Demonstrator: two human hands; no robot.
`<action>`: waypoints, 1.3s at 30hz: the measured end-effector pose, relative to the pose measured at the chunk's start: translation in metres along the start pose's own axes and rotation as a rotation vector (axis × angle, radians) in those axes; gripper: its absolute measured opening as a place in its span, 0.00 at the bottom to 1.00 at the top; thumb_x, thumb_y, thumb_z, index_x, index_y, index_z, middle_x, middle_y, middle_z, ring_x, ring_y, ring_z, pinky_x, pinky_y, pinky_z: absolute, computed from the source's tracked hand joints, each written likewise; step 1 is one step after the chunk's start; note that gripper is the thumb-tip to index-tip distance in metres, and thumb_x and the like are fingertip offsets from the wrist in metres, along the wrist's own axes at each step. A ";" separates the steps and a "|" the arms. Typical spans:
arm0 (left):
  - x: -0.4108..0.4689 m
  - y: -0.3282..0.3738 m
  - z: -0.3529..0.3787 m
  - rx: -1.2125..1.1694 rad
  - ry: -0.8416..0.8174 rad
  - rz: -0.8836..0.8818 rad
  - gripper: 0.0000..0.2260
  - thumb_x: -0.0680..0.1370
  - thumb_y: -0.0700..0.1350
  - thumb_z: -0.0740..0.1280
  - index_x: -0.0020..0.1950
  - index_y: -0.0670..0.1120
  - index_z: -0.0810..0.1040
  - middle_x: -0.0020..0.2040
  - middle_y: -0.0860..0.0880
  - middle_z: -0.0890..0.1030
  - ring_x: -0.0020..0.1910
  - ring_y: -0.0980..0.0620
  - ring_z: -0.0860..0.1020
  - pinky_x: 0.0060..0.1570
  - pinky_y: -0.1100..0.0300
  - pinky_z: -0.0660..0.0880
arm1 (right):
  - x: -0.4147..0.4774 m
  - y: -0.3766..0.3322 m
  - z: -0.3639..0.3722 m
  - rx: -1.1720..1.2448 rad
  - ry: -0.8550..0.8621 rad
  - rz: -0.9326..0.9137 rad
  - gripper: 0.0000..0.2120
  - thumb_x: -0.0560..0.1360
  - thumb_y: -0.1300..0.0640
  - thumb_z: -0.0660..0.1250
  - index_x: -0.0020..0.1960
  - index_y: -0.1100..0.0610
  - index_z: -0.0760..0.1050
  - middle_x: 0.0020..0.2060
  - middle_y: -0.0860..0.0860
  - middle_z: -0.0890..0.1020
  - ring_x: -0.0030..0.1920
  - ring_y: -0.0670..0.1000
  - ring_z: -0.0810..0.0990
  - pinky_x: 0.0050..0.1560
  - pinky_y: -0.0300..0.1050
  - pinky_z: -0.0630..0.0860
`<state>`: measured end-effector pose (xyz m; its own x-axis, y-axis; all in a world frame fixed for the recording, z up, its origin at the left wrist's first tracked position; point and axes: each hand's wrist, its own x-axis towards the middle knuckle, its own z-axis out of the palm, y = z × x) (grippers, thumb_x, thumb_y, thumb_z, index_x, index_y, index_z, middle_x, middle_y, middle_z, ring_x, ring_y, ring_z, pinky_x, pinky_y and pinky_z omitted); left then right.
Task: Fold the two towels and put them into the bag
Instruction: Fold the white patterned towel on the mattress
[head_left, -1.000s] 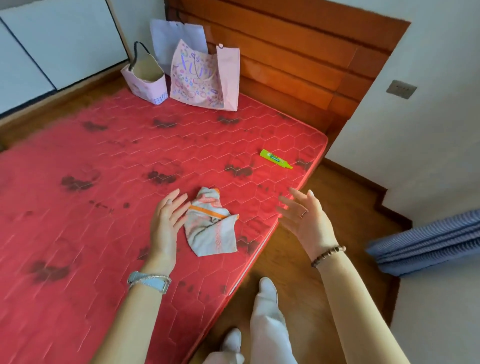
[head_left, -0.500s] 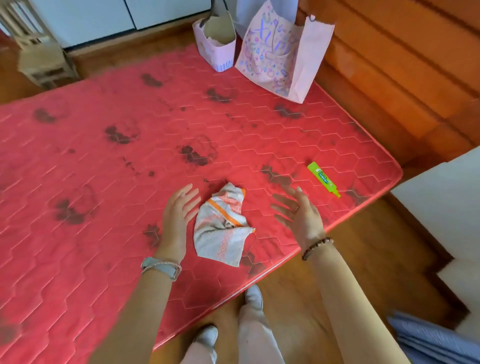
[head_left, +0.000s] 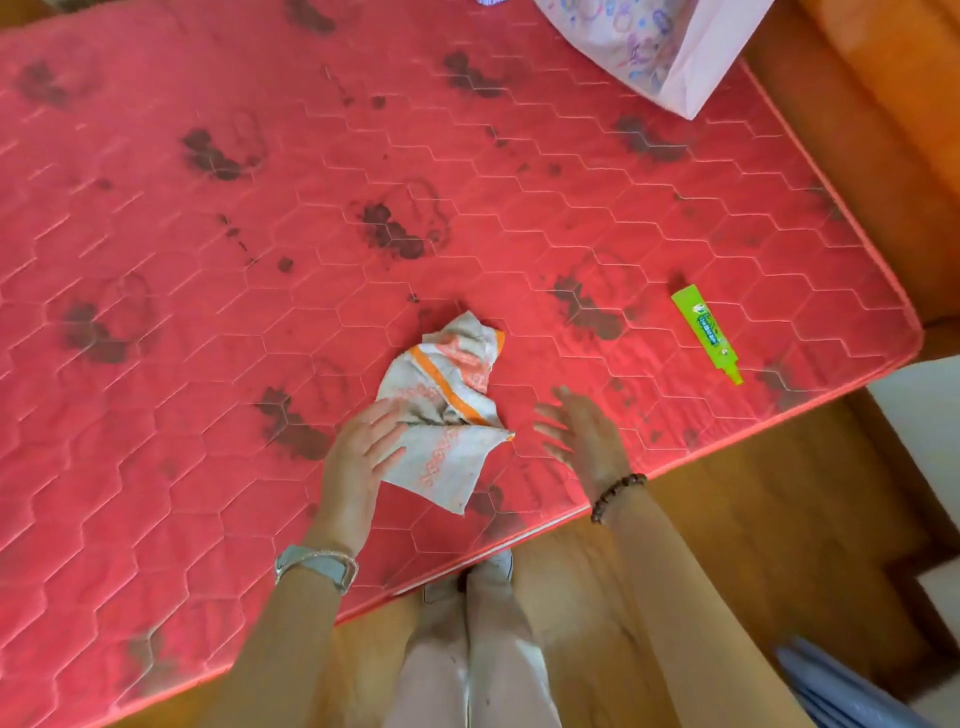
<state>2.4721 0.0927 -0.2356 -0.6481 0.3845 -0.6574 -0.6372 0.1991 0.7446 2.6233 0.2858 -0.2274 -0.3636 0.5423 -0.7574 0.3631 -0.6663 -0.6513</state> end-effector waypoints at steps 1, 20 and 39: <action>0.006 -0.008 -0.001 -0.002 -0.003 -0.008 0.13 0.85 0.49 0.55 0.61 0.52 0.78 0.64 0.48 0.80 0.64 0.50 0.78 0.67 0.50 0.72 | 0.010 0.010 0.001 0.002 0.006 0.003 0.09 0.79 0.49 0.64 0.57 0.52 0.75 0.56 0.54 0.82 0.52 0.52 0.81 0.55 0.50 0.77; 0.164 -0.131 0.028 0.183 -0.096 -0.072 0.14 0.83 0.41 0.56 0.57 0.57 0.77 0.60 0.55 0.80 0.59 0.63 0.78 0.66 0.57 0.72 | 0.147 0.160 0.024 -0.011 -0.031 0.184 0.11 0.81 0.50 0.59 0.58 0.52 0.75 0.56 0.51 0.79 0.60 0.52 0.75 0.60 0.43 0.70; 0.087 -0.061 0.019 0.423 -0.298 0.138 0.19 0.69 0.55 0.75 0.58 0.57 0.79 0.56 0.60 0.82 0.61 0.62 0.77 0.57 0.62 0.72 | 0.075 0.074 0.070 0.075 -0.372 -0.116 0.15 0.75 0.67 0.66 0.50 0.49 0.84 0.44 0.52 0.81 0.46 0.49 0.78 0.56 0.42 0.75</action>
<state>2.4627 0.1311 -0.3363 -0.5281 0.6599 -0.5344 -0.2911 0.4505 0.8440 2.5628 0.2415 -0.3290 -0.6894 0.4031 -0.6018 0.2422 -0.6547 -0.7160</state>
